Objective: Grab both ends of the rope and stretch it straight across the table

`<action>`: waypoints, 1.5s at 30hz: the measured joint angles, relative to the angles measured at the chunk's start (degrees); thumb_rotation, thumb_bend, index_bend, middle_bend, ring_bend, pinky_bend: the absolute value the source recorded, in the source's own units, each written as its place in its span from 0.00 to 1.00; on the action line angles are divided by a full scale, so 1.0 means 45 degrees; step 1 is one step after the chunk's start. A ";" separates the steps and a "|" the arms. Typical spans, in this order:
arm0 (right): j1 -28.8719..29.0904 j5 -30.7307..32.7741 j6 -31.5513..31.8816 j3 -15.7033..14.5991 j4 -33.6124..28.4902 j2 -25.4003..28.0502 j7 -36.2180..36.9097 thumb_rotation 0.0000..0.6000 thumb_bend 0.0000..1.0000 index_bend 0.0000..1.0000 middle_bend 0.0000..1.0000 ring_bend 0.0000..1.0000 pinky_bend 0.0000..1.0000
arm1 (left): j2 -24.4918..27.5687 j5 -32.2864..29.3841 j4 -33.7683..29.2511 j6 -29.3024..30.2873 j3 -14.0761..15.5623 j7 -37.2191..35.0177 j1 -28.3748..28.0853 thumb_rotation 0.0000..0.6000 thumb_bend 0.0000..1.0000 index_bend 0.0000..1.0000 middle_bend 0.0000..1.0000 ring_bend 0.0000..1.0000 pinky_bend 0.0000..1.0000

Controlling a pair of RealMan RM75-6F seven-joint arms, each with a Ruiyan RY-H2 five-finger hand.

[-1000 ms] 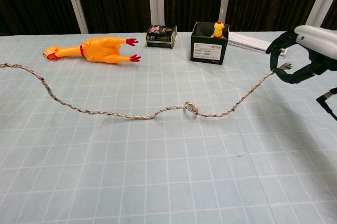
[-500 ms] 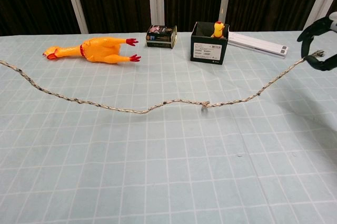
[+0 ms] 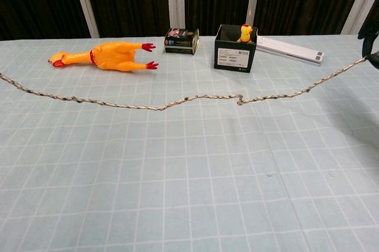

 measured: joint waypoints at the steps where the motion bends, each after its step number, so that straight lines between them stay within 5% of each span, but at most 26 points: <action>1: -0.0025 0.0041 0.0007 -0.0001 0.0046 0.0014 0.0011 1.00 0.52 0.58 0.25 0.01 0.00 | 0.0010 0.0012 0.0025 0.0014 0.0000 -0.0024 0.0022 1.00 0.63 0.61 0.13 0.00 0.00; 45: -0.0686 0.0637 -0.0149 -0.0236 0.1221 0.0030 0.0372 1.00 0.52 0.58 0.25 0.01 0.00 | -0.0262 -0.0084 0.1239 -0.0333 0.0111 -0.0640 0.0469 1.00 0.64 0.61 0.13 0.00 0.00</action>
